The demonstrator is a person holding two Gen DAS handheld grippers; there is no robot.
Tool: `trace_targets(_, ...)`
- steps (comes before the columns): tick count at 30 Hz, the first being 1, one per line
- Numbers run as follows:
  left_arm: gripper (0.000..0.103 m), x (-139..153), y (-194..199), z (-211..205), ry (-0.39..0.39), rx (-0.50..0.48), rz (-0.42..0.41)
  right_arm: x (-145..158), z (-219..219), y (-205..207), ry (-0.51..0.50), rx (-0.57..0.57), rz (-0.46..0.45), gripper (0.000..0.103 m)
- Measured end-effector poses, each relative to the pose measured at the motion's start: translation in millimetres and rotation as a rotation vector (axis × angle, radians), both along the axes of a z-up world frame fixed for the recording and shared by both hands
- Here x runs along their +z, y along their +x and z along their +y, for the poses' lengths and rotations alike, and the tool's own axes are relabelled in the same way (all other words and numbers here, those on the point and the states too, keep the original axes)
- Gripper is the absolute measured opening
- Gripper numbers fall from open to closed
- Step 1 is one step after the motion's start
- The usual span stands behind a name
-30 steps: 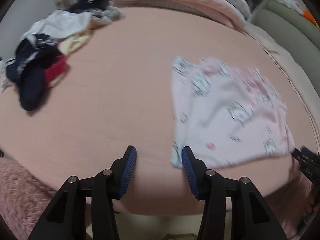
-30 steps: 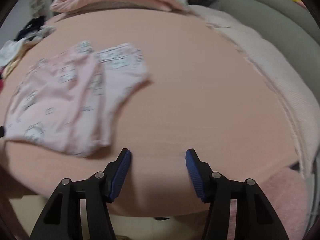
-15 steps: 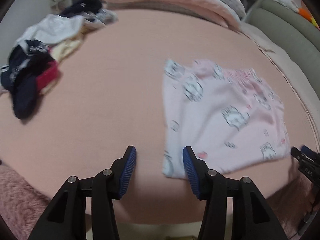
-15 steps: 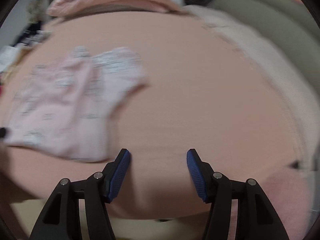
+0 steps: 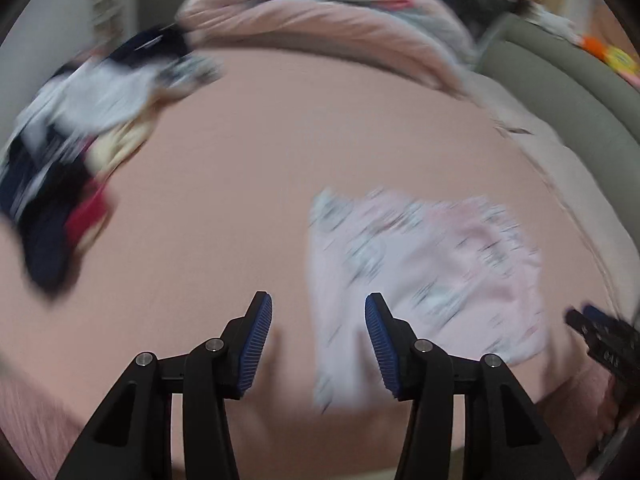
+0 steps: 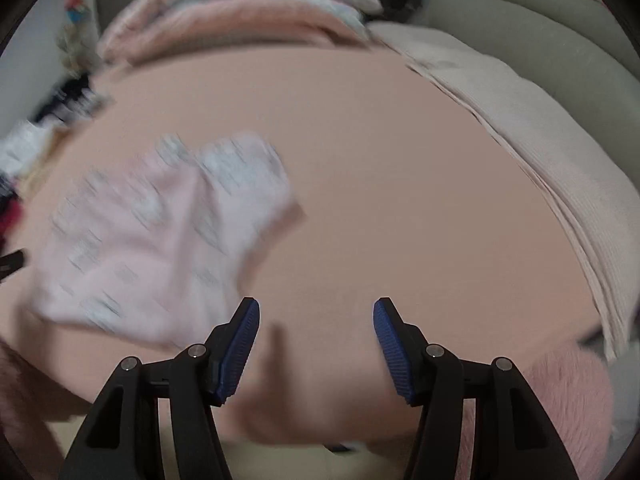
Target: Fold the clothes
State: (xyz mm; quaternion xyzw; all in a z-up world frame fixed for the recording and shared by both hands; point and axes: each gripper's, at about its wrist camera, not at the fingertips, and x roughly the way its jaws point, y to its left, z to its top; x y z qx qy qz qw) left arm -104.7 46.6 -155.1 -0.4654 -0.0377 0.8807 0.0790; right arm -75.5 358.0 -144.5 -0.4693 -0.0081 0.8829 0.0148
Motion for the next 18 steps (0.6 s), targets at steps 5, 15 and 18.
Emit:
trace_targets(5, 0.046, -1.0, -48.2, 26.3, -0.032, -0.105, 0.020, 16.9, -64.7, -46.2, -0.037, 0.202, 0.036, 0.058)
trace_targets(15, 0.047, -34.1, -72.9, 34.4, -0.025, -0.100, -0.034, -39.0, -108.1, -81.0, 0.000, 0.222, -0.076, 0.058)
trace_targets(18, 0.047, -27.6, -76.6, 33.9, -0.025, -0.095, -0.049, -45.6, -104.7, -99.2, -0.027, 0.215, -0.085, 0.063)
